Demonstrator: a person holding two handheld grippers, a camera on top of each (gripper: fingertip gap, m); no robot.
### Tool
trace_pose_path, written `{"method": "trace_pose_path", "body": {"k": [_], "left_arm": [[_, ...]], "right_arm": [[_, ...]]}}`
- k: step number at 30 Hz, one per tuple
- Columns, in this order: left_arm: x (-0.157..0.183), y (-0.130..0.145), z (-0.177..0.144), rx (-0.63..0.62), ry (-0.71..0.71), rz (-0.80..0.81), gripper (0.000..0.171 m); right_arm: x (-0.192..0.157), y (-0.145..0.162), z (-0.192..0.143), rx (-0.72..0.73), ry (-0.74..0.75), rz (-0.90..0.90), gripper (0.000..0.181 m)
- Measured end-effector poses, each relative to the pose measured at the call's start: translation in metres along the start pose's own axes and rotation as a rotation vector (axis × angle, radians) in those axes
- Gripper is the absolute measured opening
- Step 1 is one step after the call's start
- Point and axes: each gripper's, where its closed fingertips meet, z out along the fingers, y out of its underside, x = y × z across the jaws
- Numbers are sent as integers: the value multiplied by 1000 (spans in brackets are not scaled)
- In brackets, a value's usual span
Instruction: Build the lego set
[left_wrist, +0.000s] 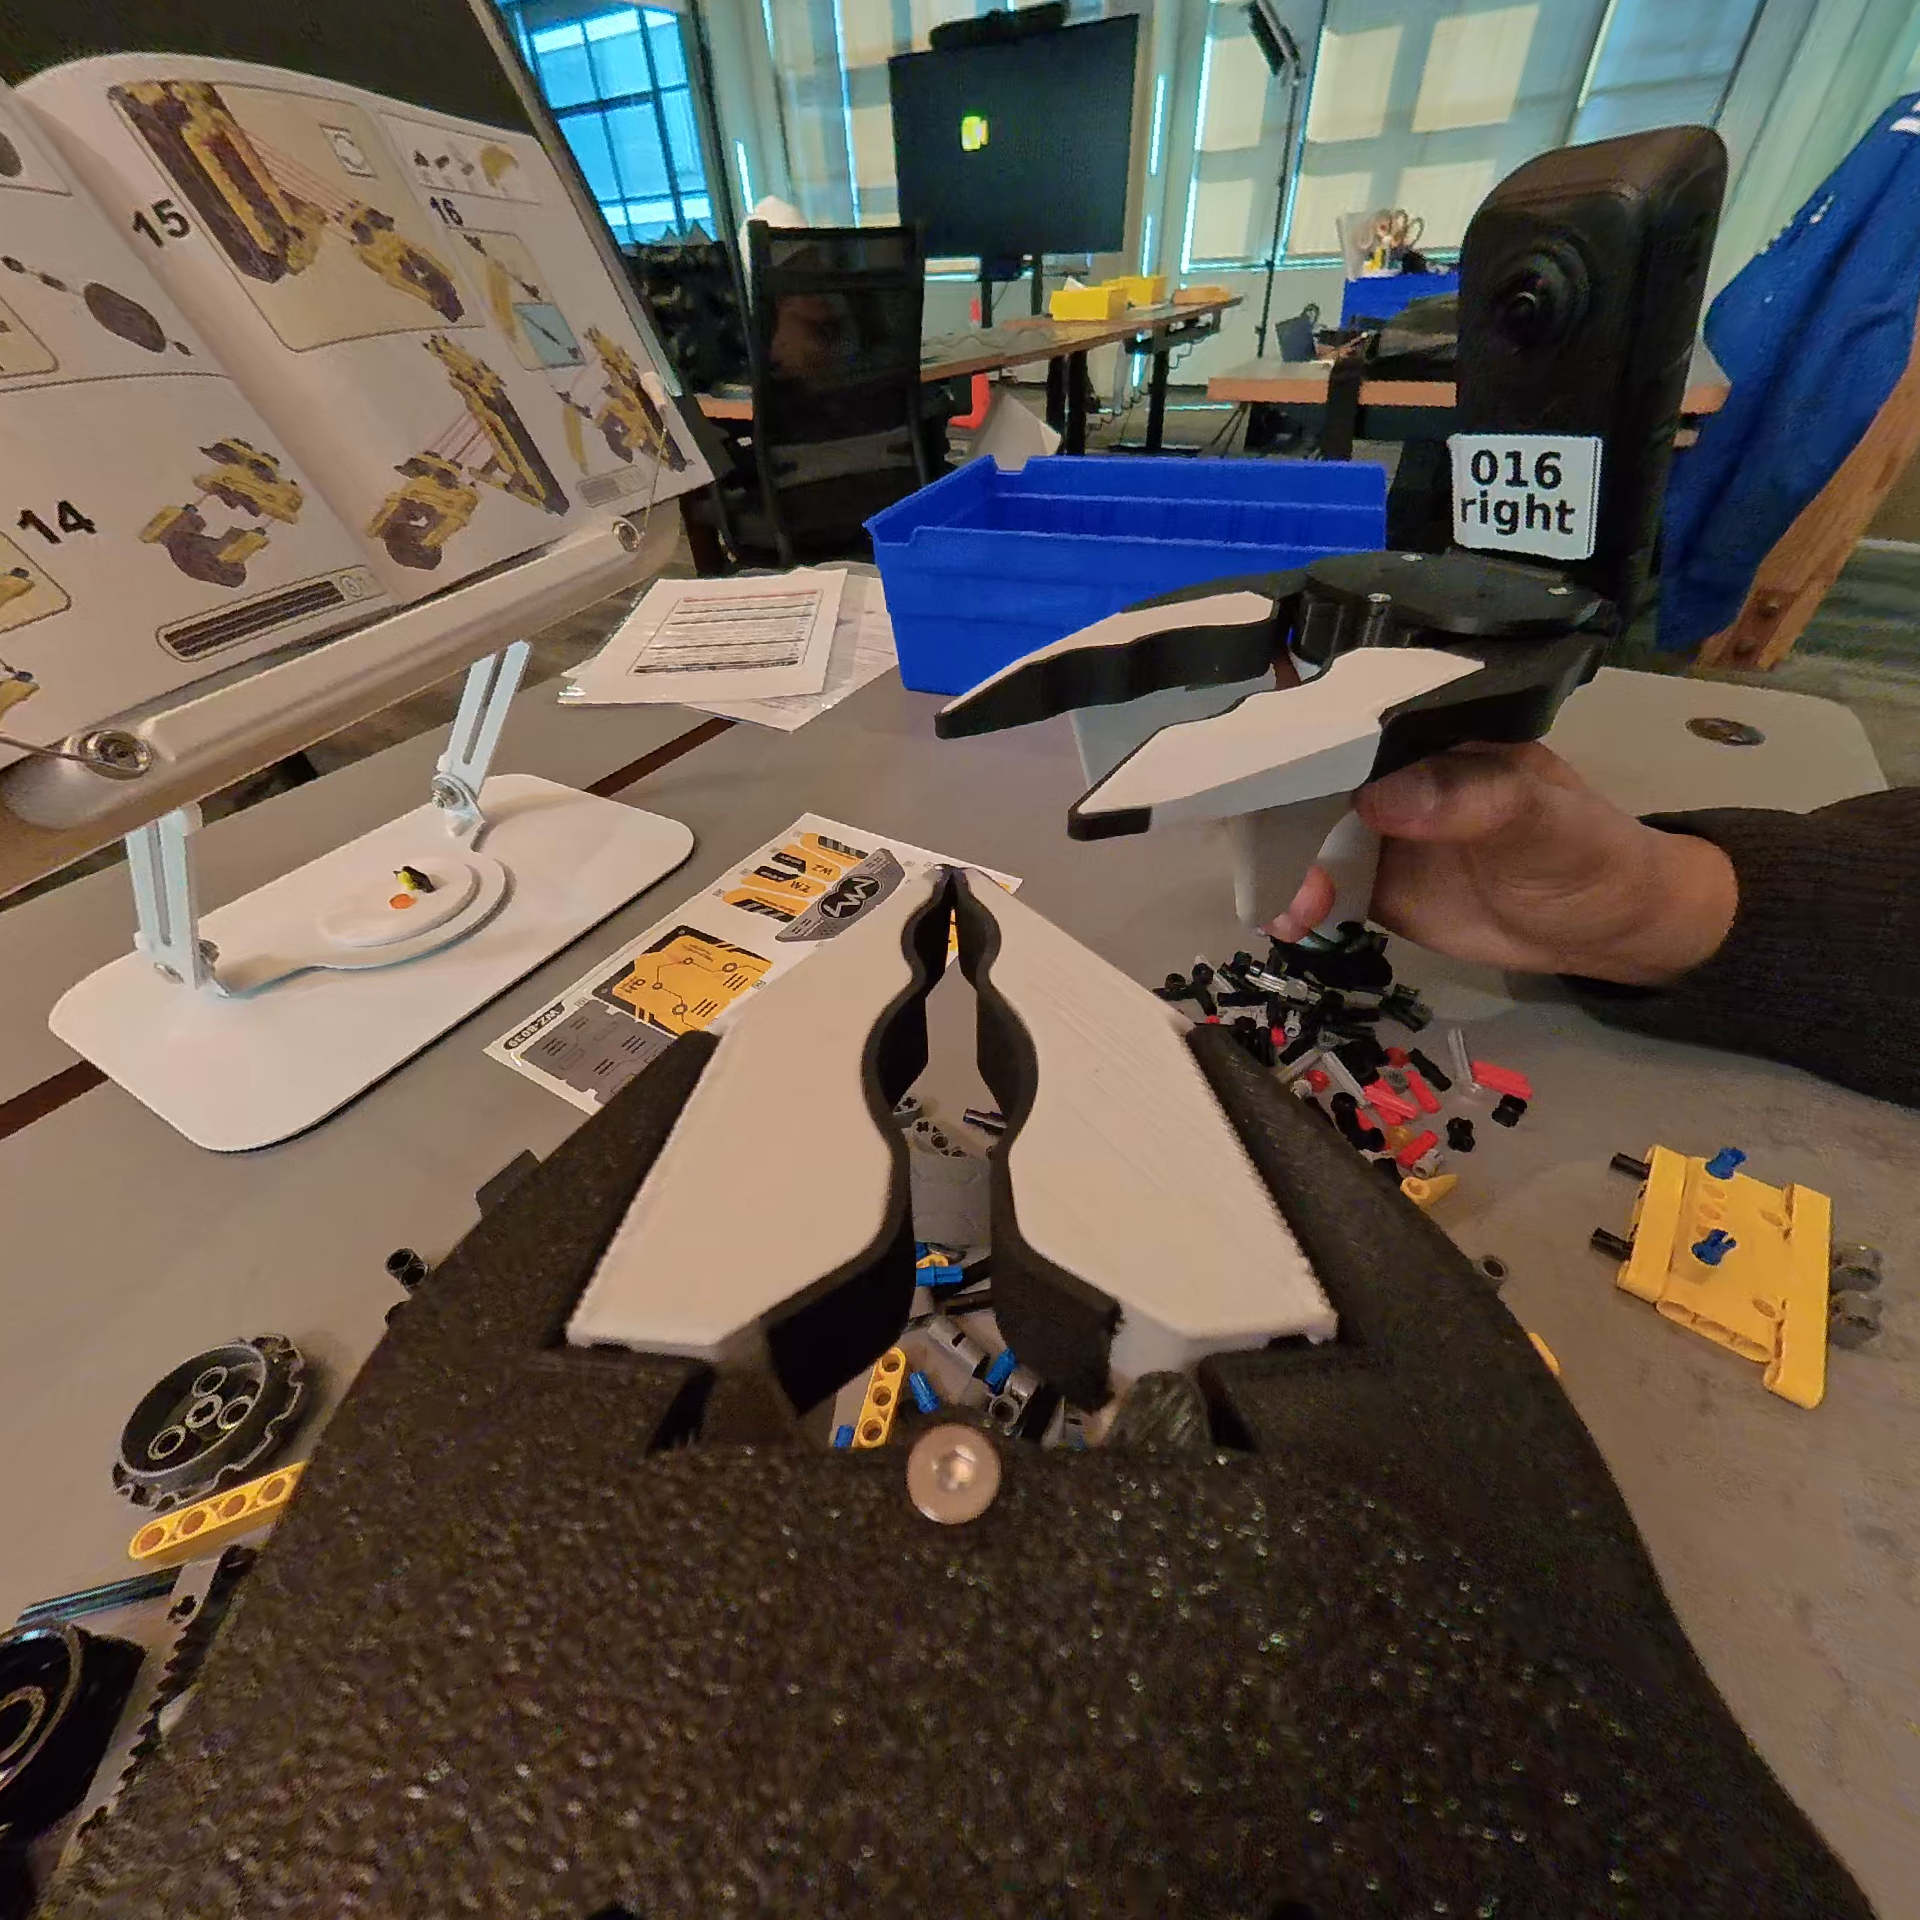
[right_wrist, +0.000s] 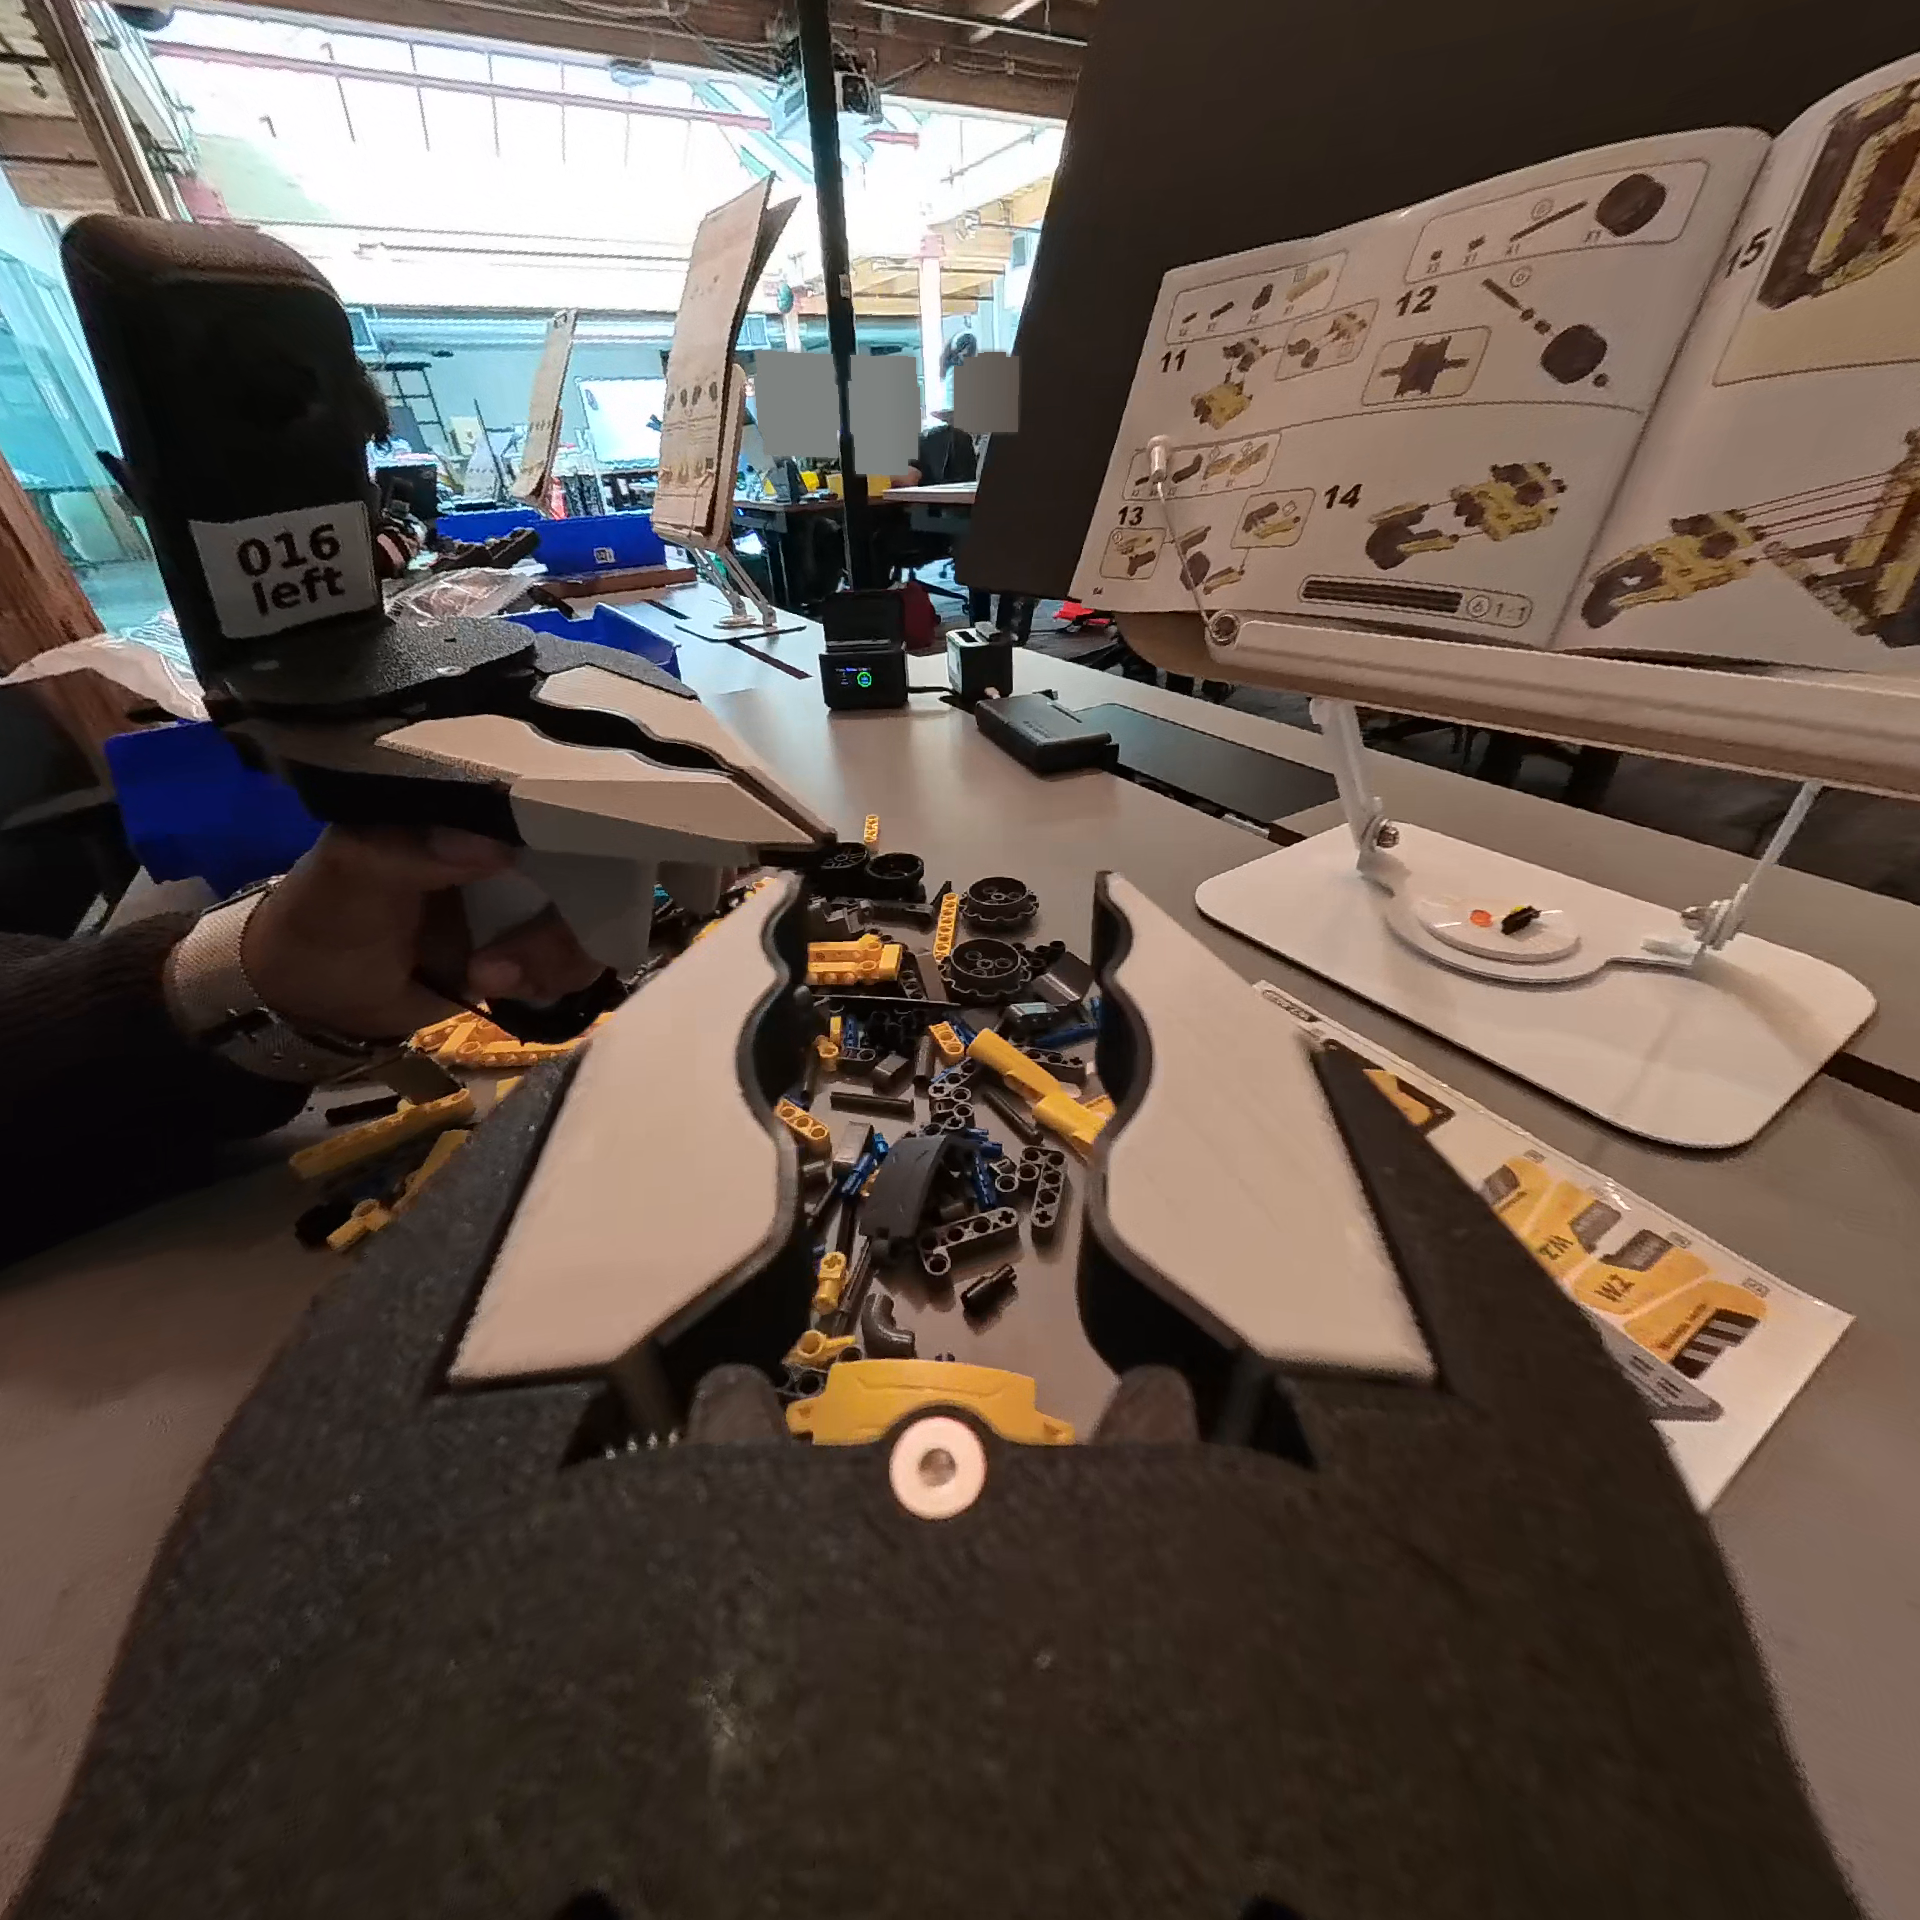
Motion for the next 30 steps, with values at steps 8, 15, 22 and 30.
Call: {"method": "trace_pose_path", "body": {"k": [8,15,22,30], "left_arm": [[4,4,3,-22,2,24,0],[4,7,5,-34,2,19,0],[3,7,6,-36,-2,21,0],[4,7,6,-37,-3,24,0]], "right_arm": [[-6,7,4,-26,-31,14,54],[-9,10,6,-38,-42,14,54],[-6,9,6,-31,-20,9,55],[-5,9,5,-28,-20,23,55]]}}
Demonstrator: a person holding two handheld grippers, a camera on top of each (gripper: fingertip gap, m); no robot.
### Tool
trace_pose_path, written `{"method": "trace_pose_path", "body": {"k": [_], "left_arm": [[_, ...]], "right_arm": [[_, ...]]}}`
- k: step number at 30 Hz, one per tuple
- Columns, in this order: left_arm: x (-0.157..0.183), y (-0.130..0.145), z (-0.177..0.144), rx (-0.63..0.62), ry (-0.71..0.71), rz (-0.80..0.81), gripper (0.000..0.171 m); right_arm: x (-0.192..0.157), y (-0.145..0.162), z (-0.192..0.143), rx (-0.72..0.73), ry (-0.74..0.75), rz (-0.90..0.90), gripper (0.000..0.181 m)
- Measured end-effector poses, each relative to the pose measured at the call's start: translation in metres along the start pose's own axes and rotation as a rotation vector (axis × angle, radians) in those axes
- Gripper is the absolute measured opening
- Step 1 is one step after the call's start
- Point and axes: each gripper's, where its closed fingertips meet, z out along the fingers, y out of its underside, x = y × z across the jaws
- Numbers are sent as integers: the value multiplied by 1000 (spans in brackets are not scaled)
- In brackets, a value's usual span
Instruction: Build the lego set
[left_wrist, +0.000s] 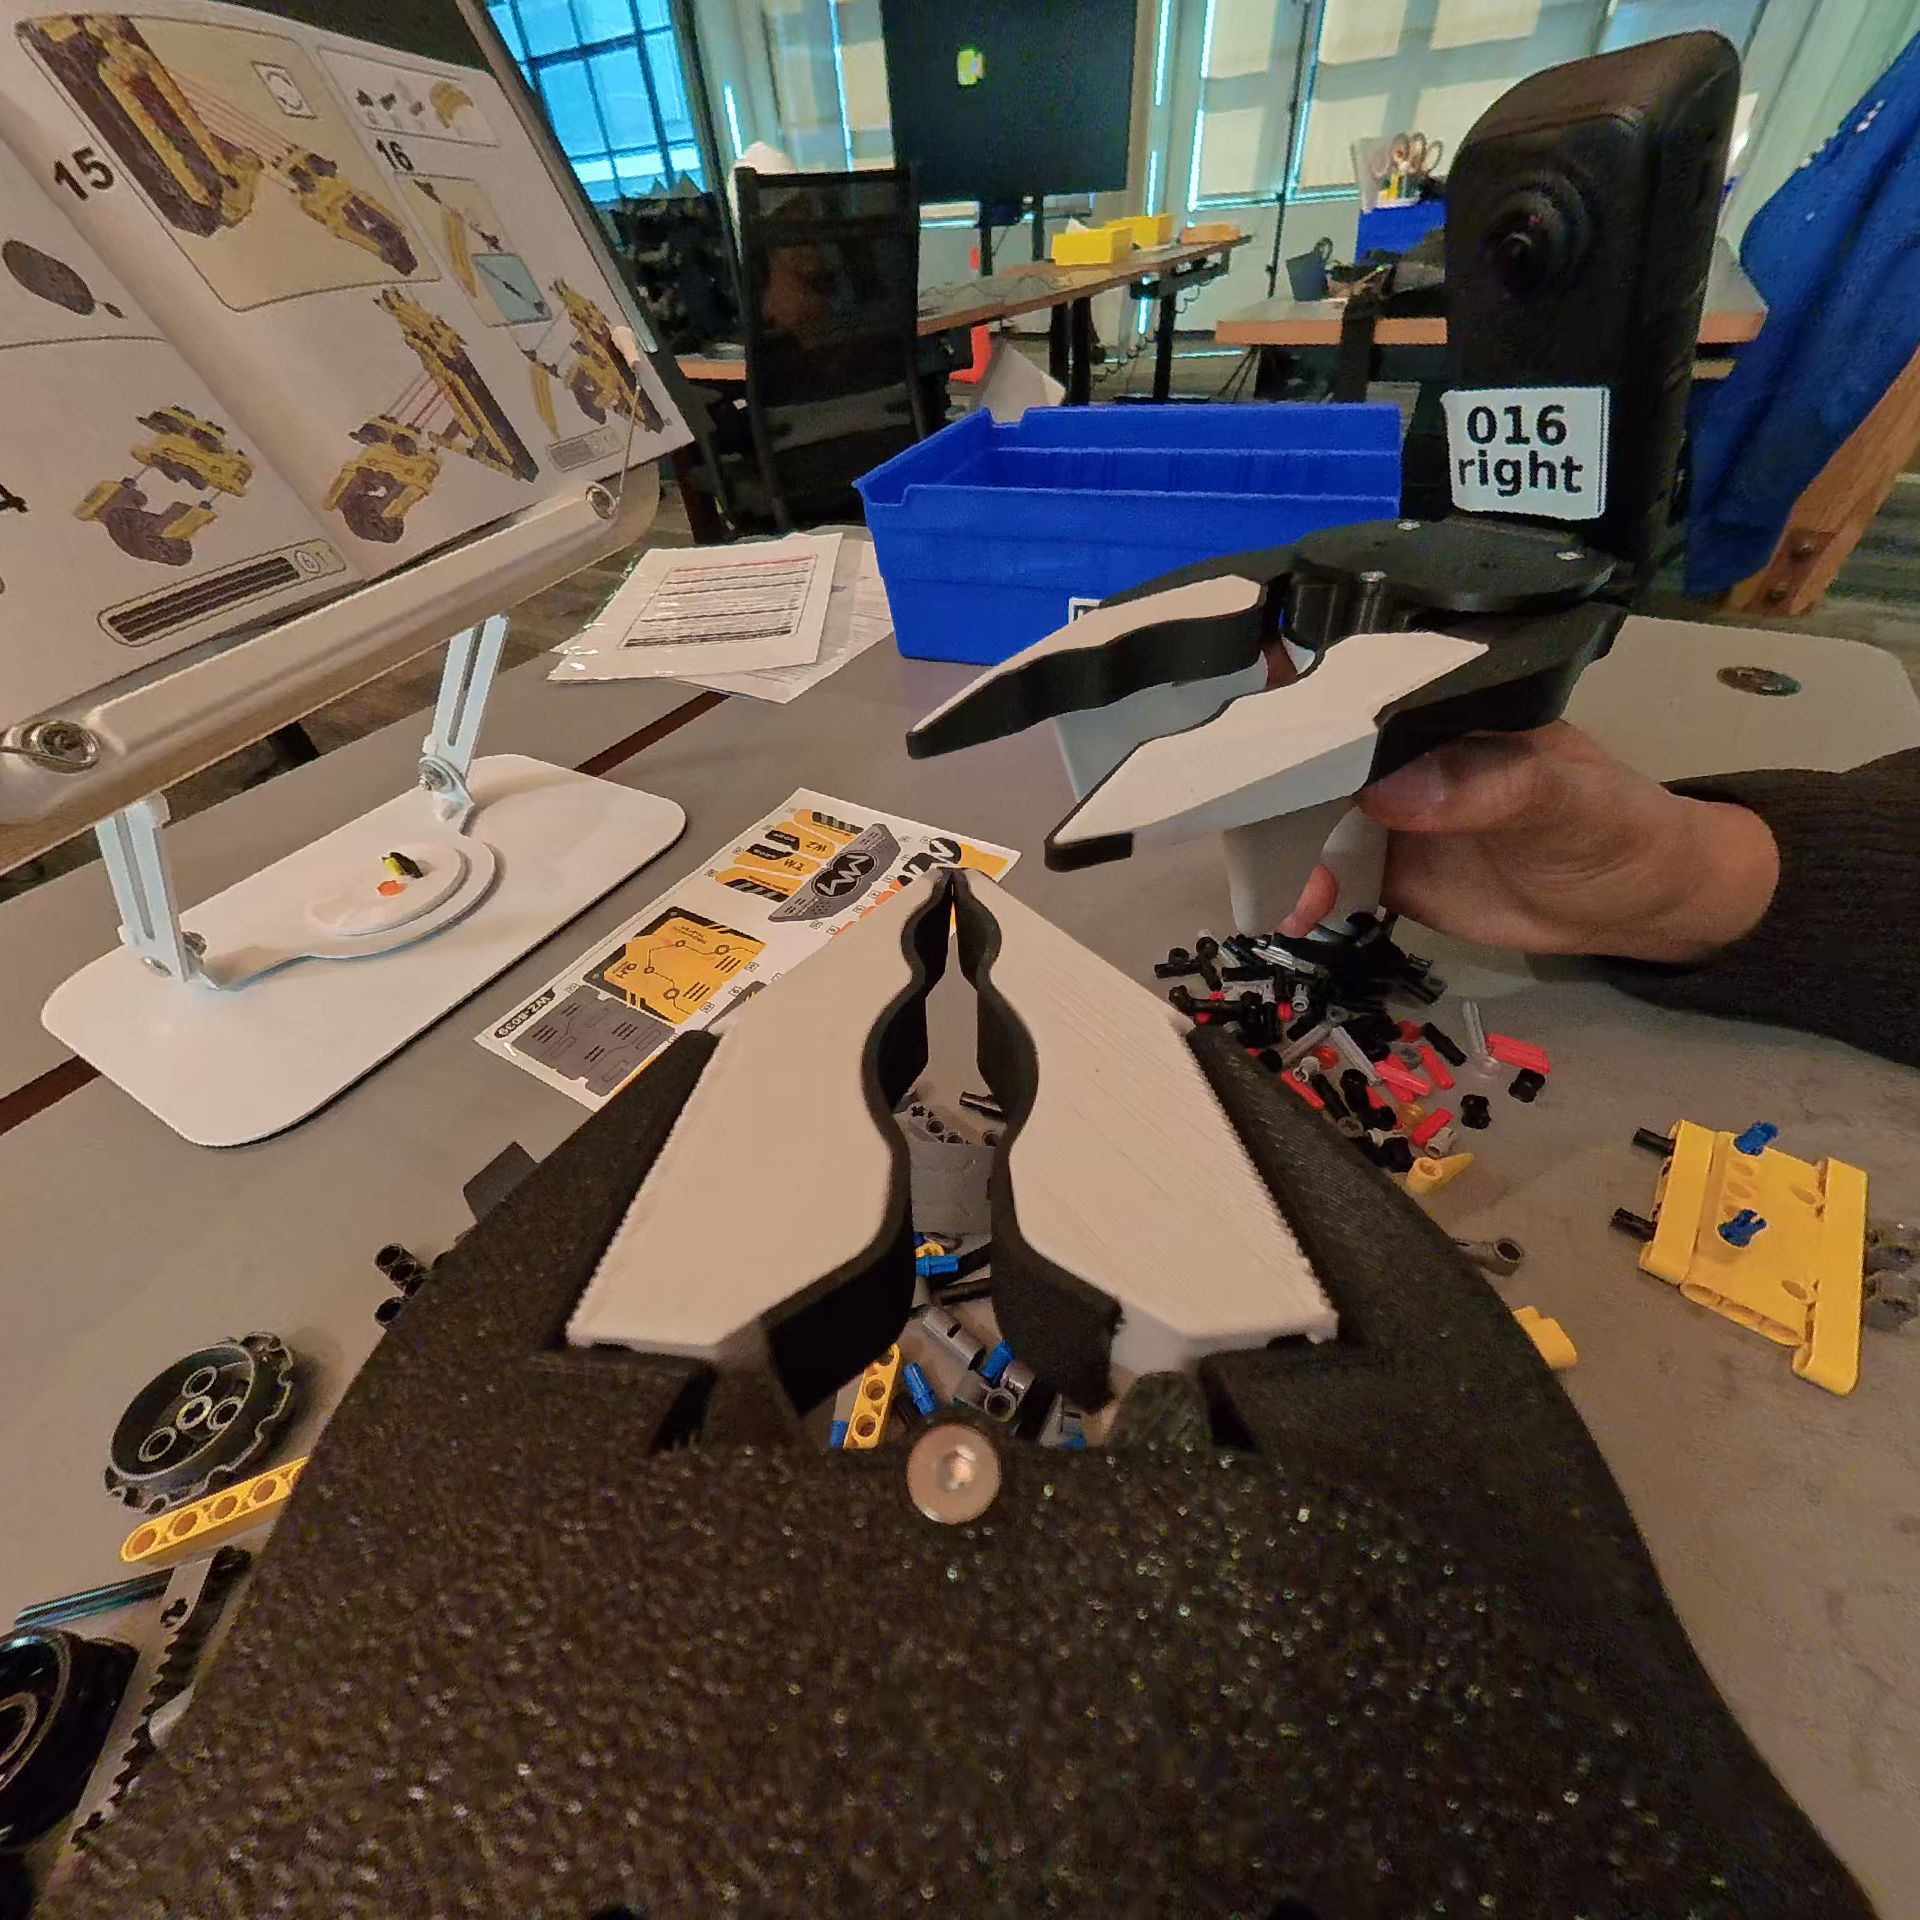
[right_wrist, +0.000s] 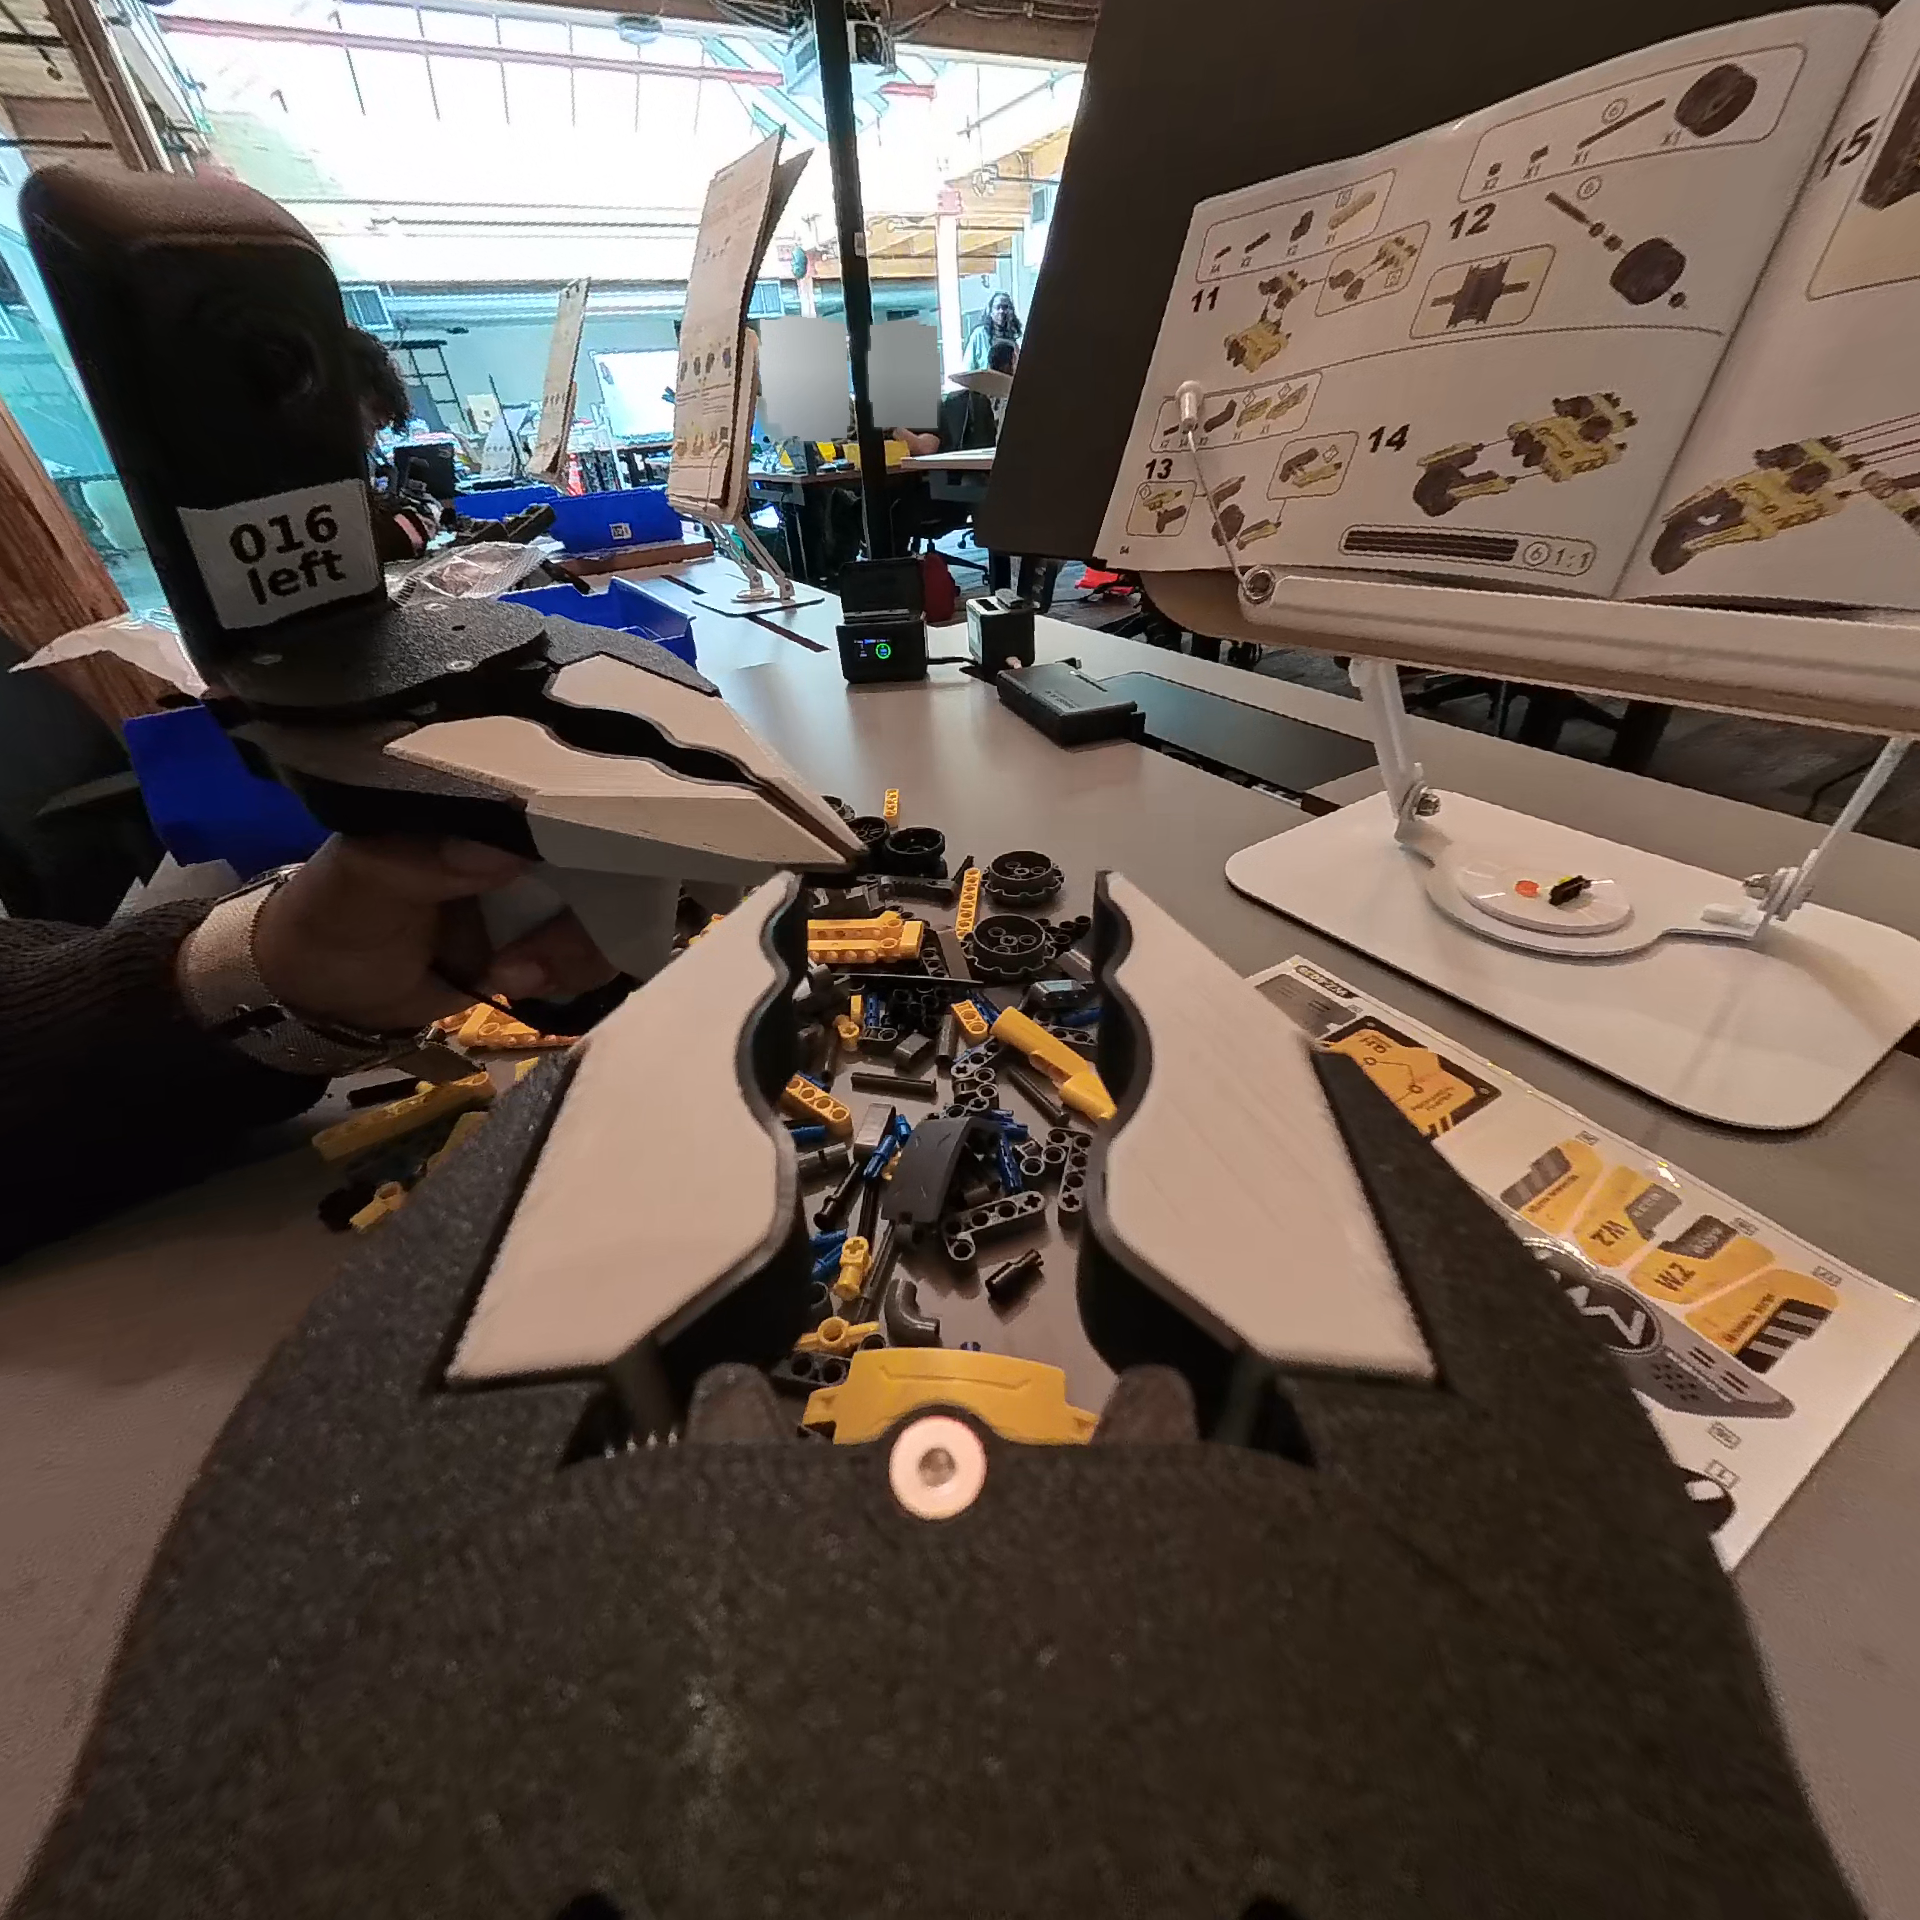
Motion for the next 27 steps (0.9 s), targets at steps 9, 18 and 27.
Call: {"method": "trace_pose_path", "body": {"k": [9,18,27], "left_arm": [[-3,0,0,2,-14,-1,0],[-5,-2,-2,9,-30,0,0],[-13,-11,-9,45,-62,-23,0]], "right_arm": [[1,0,0,0,4,3,55],[0,2,1,-5,0,7,55],[1,2,1,-7,1,9,55]]}}
